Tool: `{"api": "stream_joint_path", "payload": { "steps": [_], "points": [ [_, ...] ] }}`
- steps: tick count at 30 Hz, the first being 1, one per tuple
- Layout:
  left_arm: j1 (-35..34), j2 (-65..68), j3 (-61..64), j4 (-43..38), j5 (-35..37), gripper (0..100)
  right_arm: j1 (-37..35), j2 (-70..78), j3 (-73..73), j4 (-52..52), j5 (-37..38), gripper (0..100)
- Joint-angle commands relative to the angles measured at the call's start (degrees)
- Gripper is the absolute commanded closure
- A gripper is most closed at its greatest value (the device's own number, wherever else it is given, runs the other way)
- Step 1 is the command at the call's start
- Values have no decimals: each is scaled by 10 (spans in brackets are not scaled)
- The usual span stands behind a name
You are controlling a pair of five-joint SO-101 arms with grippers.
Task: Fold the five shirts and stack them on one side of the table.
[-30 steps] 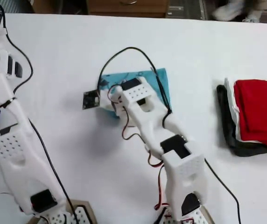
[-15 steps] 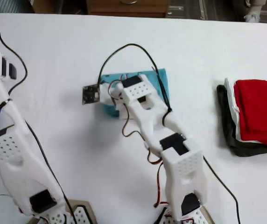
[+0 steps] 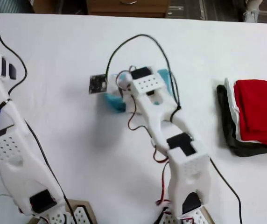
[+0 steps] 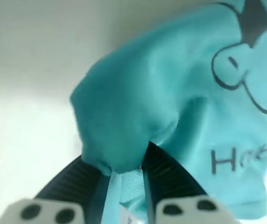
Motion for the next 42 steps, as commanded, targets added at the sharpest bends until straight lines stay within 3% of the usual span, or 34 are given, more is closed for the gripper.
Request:
{"api": "stream_joint_path", "payload": {
  "steps": [1,16,34,42],
  "points": [
    [3,-47,-6,-3,-2,797,3,-71,-27,35,-2,978],
    [1,-44,-6,-3,-2,797,22,-131,-60,65,-2,978],
    [4,-40,0,-3,-2,797,190,-173,-328,157,-4,978],
    [8,-40,0,-3,-4,797,304,-175,-399,160,-4,978]
  ]
}}
